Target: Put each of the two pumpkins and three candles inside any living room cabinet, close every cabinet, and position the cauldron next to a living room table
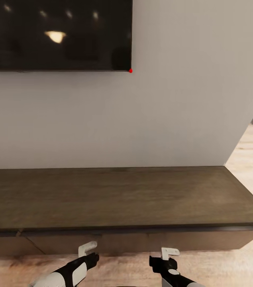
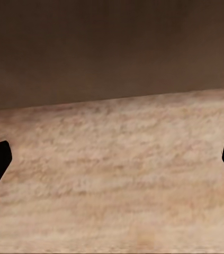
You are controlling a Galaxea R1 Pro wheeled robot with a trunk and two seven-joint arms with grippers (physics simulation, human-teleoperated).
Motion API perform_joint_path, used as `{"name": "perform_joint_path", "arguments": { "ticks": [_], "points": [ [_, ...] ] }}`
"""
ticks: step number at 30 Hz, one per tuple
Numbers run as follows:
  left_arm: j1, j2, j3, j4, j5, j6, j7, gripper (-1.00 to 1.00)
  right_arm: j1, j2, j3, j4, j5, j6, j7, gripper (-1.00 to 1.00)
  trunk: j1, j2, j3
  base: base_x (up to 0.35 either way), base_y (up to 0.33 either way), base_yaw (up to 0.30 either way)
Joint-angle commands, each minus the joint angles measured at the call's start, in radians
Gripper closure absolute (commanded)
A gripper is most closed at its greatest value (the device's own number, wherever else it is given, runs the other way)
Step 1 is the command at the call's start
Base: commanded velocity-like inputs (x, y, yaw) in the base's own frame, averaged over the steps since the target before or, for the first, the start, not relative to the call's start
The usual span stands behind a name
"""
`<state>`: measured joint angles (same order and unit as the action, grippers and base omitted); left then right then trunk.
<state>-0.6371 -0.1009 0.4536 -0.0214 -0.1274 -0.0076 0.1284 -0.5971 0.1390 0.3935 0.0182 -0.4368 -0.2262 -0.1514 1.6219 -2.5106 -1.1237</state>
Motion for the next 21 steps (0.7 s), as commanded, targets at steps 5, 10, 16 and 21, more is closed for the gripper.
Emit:
{"name": "perform_joint_path", "arguments": {
  "ticks": [5, 10, 16, 21],
  "points": [
    [0.000, 0.000, 0.009, 0.000, -0.010, -0.001, 0.004, -1.00, -0.001, 0.001, 0.008, 0.002, -0.008, -0.004, -0.002, -1.00, -0.001, 0.000, -0.001, -0.311, 0.000, 0.000],
    [0.000, -0.003, 0.009, 0.000, -0.010, 0.000, 0.004, -1.00, -0.001, 0.001, 0.008, 0.003, -0.008, -0.004, -0.002, -1.00, -0.001, 0.000, -0.001, -0.325, 0.000, 0.000],
    [0.000, -0.006, 0.009, 0.000, -0.010, 0.000, 0.004, -1.00, -0.001, 0.000, 0.008, 0.003, -0.008, -0.004, -0.002, -1.00, -0.001, 0.000, -0.001, -0.328, 0.000, 0.000],
    [0.000, -0.006, 0.008, 0.000, -0.010, -0.001, 0.005, -1.00, 0.000, 0.001, 0.008, 0.003, -0.008, -0.004, -0.002, -1.00, -0.001, 0.000, -0.001, -0.329, 0.000, 0.000]
  ]
}}
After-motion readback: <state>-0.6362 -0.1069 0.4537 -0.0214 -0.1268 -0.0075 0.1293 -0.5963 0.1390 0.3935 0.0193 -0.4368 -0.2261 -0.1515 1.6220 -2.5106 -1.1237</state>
